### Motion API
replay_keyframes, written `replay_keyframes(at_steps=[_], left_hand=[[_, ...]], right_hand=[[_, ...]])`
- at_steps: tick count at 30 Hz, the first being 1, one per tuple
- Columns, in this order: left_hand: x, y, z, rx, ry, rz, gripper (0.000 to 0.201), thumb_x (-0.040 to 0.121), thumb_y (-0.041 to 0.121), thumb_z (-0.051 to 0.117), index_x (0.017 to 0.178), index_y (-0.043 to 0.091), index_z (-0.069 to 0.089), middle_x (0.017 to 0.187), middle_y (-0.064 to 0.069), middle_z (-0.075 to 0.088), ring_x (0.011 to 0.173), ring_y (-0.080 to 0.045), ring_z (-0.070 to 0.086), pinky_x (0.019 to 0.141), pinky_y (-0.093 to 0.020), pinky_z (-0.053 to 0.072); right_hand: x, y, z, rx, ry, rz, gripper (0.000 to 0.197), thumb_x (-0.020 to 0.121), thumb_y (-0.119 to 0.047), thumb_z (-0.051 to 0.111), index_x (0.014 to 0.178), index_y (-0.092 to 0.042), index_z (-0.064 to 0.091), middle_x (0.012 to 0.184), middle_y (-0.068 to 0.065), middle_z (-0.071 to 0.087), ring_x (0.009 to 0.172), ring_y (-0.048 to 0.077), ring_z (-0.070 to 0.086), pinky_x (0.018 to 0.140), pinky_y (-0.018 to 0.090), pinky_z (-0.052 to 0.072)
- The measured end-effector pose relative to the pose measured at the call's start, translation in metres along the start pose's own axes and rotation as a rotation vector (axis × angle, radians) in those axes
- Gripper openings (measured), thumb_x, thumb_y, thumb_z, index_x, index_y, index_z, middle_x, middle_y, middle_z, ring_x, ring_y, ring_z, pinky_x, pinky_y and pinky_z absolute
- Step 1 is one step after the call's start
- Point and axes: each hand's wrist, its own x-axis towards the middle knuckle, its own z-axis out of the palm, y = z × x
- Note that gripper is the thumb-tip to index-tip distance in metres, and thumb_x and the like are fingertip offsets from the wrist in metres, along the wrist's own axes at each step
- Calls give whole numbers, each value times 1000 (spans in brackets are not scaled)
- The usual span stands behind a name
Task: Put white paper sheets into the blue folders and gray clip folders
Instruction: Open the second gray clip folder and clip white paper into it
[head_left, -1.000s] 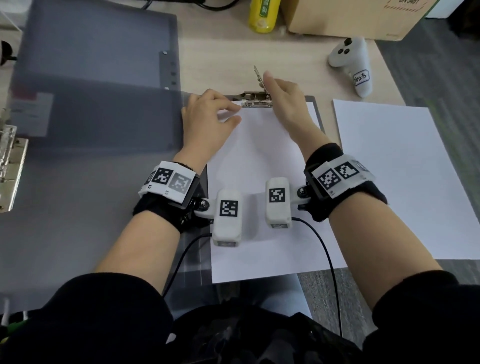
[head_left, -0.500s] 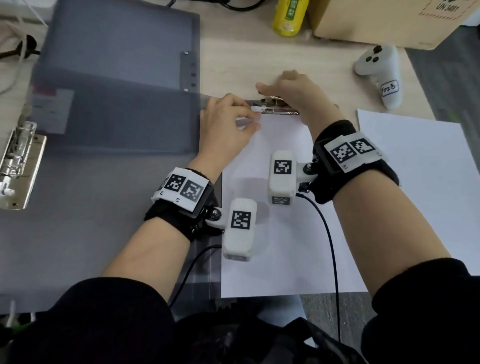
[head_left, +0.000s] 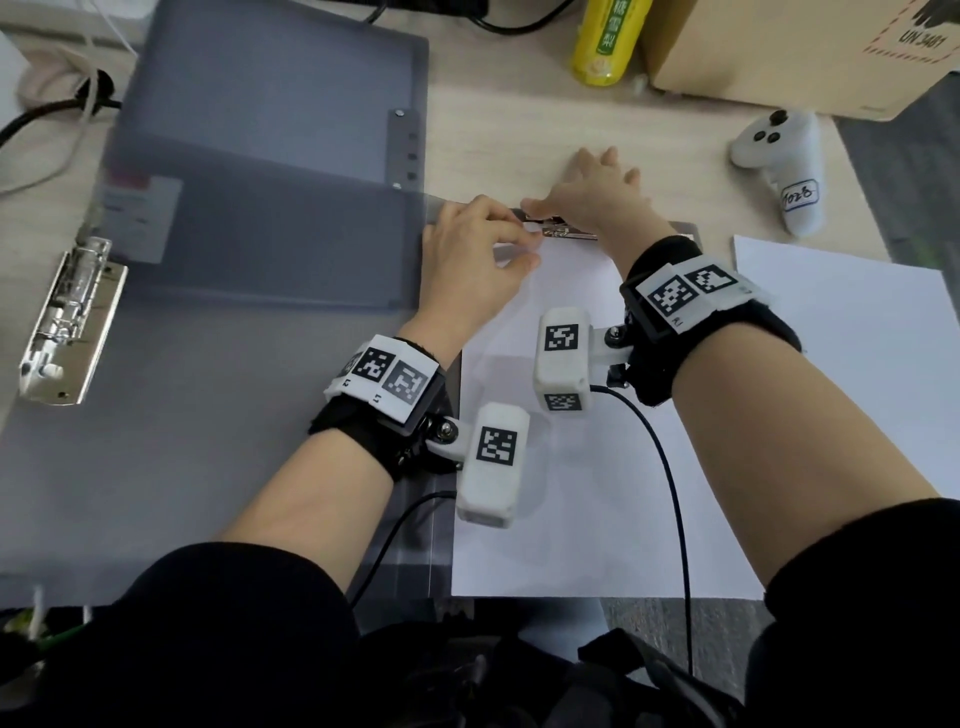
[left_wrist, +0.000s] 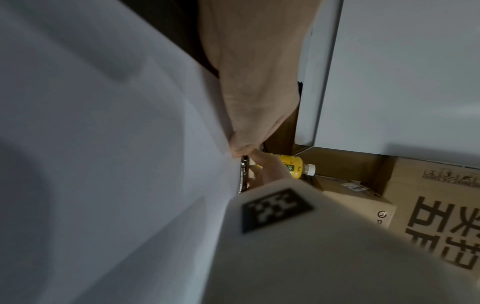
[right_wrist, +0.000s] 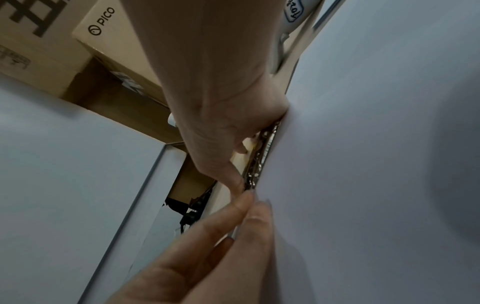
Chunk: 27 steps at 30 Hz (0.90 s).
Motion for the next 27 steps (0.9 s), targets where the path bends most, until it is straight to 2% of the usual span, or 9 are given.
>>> replay_keyframes(at_steps=[9, 11, 13, 14, 18, 20, 22, 24, 27], left_hand=[[0, 2, -6, -2, -66, -3, 21, 80, 32, 70, 100, 29, 73, 113, 7, 62, 113, -20, 46, 96, -31, 31], [-1, 5, -8, -2, -77, -11, 22, 80, 30, 71, 101, 29, 72, 113, 6, 62, 114, -21, 46, 100, -35, 33], [-1, 9, -10, 8, -105, -24, 24, 80, 28, 70, 104, 28, 72, 116, 4, 60, 117, -22, 45, 103, -38, 32], [-2, 12, -11, 23, -132, -35, 25, 81, 27, 70, 106, 27, 71, 119, 3, 59, 120, -22, 43, 105, -39, 32], [-5, 30, -18, 186, -273, -60, 27, 83, 27, 65, 108, 17, 69, 127, -2, 57, 129, -27, 40, 107, -40, 34], [-12, 45, -18, 252, -373, -62, 21, 88, 30, 60, 97, 12, 62, 121, -4, 56, 128, -28, 43, 98, -34, 33], [-24, 59, -15, 307, -481, -51, 15, 91, 33, 55, 92, 19, 49, 111, -6, 50, 127, -28, 44, 89, -32, 31], [-36, 69, -7, 343, -578, -17, 22, 92, 36, 51, 95, 15, 54, 107, -5, 44, 130, -28, 41, 98, -34, 35], [-58, 90, 12, 389, -722, 67, 34, 94, 39, 46, 91, 5, 52, 135, -14, 44, 139, -31, 28, 108, -46, 31]], right_hand=[[-17, 9, -1, 115, 6, -76, 80, 88, -51, 54, 150, -15, 18, 161, 5, 0, 148, 30, -3, 120, 47, 4], [-25, 17, 0, 309, 20, -119, 69, 90, -39, 56, 146, -11, 29, 157, 10, 22, 145, 28, 18, 118, 45, 18], [-36, 26, -2, 546, 72, -139, 40, 88, -26, 57, 124, -7, 54, 129, 12, 55, 121, 23, 51, 101, 38, 40], [-43, 31, -4, 635, 103, -142, 30, 87, -23, 58, 114, -10, 59, 117, 8, 61, 109, 20, 56, 91, 33, 44], [-64, 53, -12, 815, 203, -134, 45, 87, -20, 62, 130, -9, 55, 135, 4, 54, 125, 16, 50, 94, 24, 42], [-77, 69, -13, 865, 233, -136, 43, 80, -24, 64, 121, -12, 62, 122, 2, 63, 116, 16, 57, 93, 27, 47], [-95, 86, -13, 900, 257, -140, 41, 74, -27, 63, 113, -13, 65, 106, -1, 68, 102, 16, 65, 82, 25, 48], [-109, 101, -12, 938, 311, -139, 31, 80, -18, 62, 109, -8, 66, 97, 2, 69, 89, 18, 70, 74, 22, 48], [-134, 131, -12, 977, 395, -109, 18, 82, -8, 59, 99, -7, 67, 94, 8, 71, 74, 19, 71, 71, 25, 53]])
